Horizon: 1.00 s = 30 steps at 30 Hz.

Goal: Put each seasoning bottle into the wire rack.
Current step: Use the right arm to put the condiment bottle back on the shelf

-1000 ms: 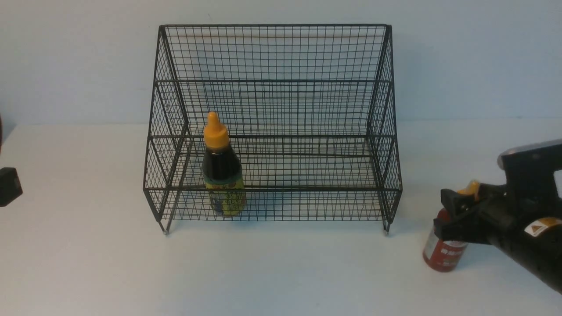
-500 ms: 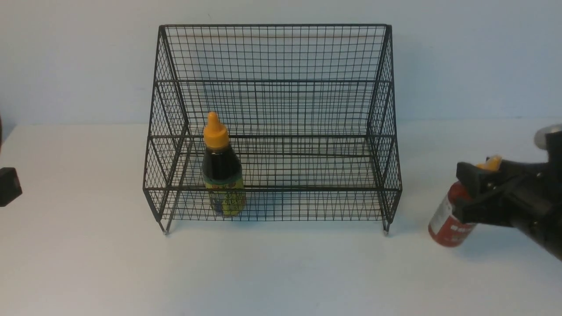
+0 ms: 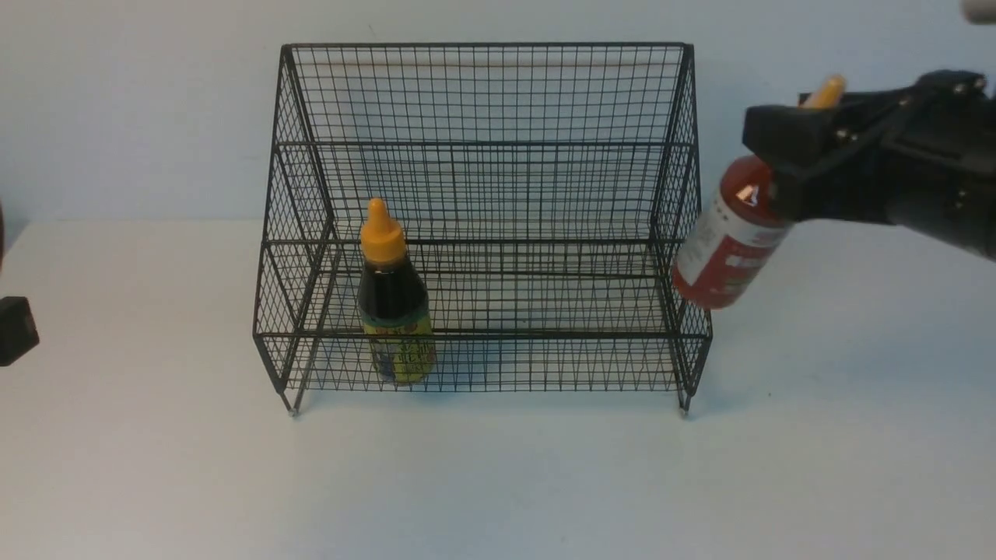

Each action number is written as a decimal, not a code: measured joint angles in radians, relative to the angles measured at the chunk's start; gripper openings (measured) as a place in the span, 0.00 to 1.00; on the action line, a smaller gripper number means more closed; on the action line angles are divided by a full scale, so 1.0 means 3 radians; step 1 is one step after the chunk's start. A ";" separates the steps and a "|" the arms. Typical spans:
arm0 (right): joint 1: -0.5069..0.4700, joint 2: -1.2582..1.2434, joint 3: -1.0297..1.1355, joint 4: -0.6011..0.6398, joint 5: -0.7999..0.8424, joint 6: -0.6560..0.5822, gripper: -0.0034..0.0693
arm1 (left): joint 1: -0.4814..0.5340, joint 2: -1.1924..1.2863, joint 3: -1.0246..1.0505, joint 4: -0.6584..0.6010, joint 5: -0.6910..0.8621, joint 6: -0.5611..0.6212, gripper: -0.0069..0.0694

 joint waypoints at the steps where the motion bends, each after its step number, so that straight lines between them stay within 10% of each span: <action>1: 0.0014 0.0019 -0.0014 0.0000 0.0003 -0.0008 0.42 | 0.0000 0.0000 0.0000 0.0000 0.0000 0.0000 0.08; 30: 0.0247 0.1500 -0.0413 0.0199 -0.0377 -0.0182 0.42 | 0.0000 0.0000 0.0000 0.0000 0.0036 0.0000 0.08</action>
